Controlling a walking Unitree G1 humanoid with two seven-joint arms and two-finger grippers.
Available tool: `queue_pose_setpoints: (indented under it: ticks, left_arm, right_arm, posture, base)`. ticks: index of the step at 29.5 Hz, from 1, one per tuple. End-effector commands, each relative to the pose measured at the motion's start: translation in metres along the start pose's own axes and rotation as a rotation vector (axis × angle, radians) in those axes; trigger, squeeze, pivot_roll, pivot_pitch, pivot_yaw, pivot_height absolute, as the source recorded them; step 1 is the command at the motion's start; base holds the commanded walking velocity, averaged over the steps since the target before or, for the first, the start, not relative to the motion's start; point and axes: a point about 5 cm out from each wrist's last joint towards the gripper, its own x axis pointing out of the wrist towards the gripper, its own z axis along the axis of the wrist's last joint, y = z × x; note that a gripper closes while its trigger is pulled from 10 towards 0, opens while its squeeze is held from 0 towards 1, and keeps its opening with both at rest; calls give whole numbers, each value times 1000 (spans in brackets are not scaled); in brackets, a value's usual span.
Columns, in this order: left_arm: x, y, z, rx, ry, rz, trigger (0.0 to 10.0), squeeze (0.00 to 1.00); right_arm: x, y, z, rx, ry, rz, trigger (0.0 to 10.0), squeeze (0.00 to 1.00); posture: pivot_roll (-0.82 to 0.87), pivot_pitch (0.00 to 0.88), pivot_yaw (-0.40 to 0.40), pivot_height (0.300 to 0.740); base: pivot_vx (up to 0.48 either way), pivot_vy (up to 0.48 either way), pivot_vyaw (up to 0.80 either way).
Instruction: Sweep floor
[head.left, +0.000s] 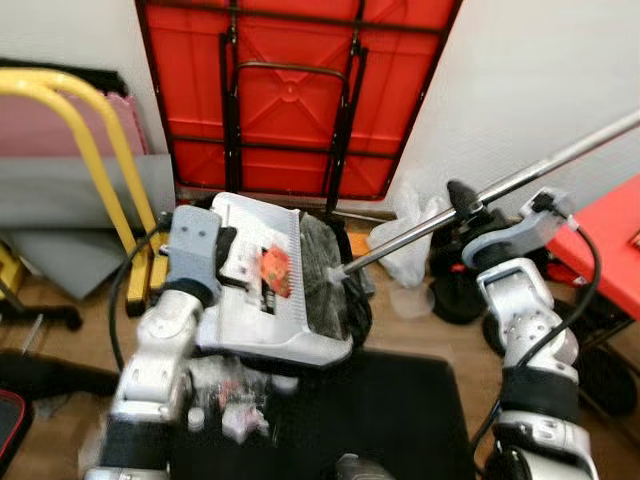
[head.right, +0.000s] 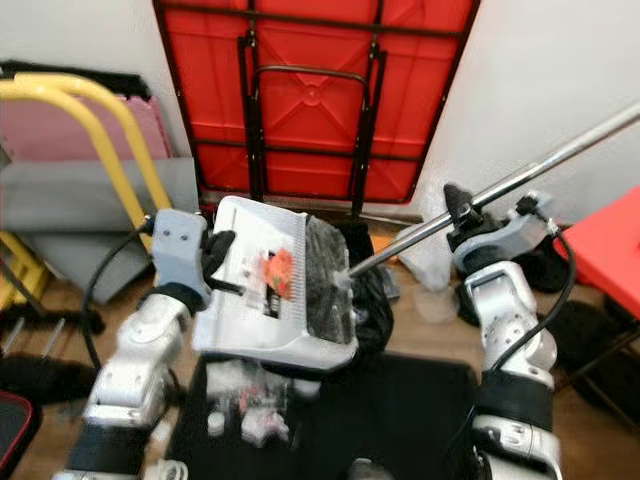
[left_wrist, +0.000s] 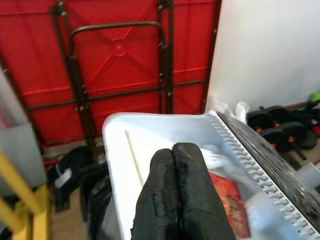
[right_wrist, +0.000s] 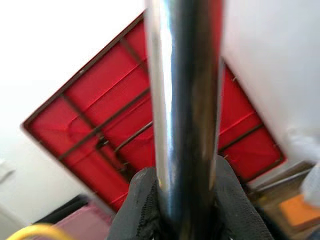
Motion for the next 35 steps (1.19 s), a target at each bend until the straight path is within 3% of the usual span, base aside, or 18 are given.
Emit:
queue_pose_setpoints:
  ticks: [1,15,21,29,35]
  left_arm:
    - [-1,4,0,5,6,10,10000,0]
    - [-1,4,0,3,6,8,10000,0]
    - [-5,2,2,-14,2,16,10000,0]
    - [-20,-4,10,2,-9,-14,10000,0]
    - [-42,-9,20,21,2,-53,10000,0]
  right_arm:
    - [3,13,12,19,-66,64,10000,0]
    - [3,15,8,-22,-41,71,10000,0]
    - [7,22,5,-150,-25,89,10000,0]
    - [14,21,16,-230,-28,81,10000,0]
    - [22,25,34,-256,-75,73,10000,0]
  posture:
    - [-138,32,-156,740]
    - [-140,39,-159,740]
    - [-149,84,-160,740]
    - [-144,179,-175,740]
    - [-109,303,-173,740]
  base:
    - [334,0,0]
    - [333,0,0]
    - [164,0,0]
    - [0,0,0]
    - [0,0,0]
